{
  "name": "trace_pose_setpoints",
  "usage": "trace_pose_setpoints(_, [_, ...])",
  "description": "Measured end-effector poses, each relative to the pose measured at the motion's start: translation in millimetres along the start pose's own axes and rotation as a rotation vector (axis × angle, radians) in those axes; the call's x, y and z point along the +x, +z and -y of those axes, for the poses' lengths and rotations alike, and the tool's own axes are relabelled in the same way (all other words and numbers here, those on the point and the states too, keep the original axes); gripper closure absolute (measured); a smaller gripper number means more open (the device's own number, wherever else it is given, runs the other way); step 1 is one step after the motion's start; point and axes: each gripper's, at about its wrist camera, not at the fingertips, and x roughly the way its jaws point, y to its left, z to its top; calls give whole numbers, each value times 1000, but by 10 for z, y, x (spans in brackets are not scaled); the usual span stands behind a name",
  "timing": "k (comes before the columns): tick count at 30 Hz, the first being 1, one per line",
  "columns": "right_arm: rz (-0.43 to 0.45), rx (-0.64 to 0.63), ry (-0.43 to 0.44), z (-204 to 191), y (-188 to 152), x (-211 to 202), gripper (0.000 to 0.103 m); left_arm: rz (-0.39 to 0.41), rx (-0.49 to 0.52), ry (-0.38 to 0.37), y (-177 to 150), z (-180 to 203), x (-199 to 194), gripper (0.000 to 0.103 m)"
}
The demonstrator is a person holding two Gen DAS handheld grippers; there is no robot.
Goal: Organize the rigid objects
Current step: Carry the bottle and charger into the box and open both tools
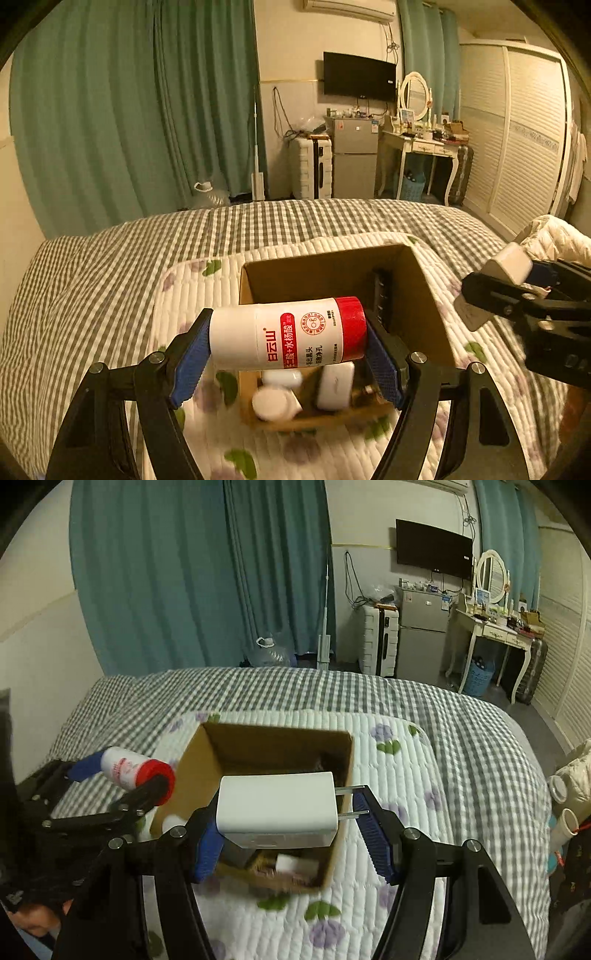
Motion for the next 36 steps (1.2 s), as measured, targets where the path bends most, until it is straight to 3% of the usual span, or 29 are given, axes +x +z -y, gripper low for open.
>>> trace_pose_setpoints(8, [-30, 14, -16, 140, 143, 542, 38, -53, 23, -31, -17, 22, 688, 25])
trace_pose_setpoints(14, [-34, 12, -17, 189, 125, 773, 38, -81, -15, -74, -79, 20, 926, 24])
trace_pose_setpoints(21, [-15, 0, -13, 111, 124, 709, 38, -89, -46, -66, -70, -61, 887, 24])
trace_pose_setpoints(24, [-17, -9, -17, 80, 151, 669, 38, -39, -19, -49, -15, -45, 725, 20])
trace_pose_setpoints(29, [-24, -21, -25, 30, 166, 621, 38, -21, 42, -24, 33, -18, 559, 20])
trace_pose_setpoints(36, [-61, 9, -11, -4, 207, 816, 38, -29, 19, -2, -40, -170, 572, 20])
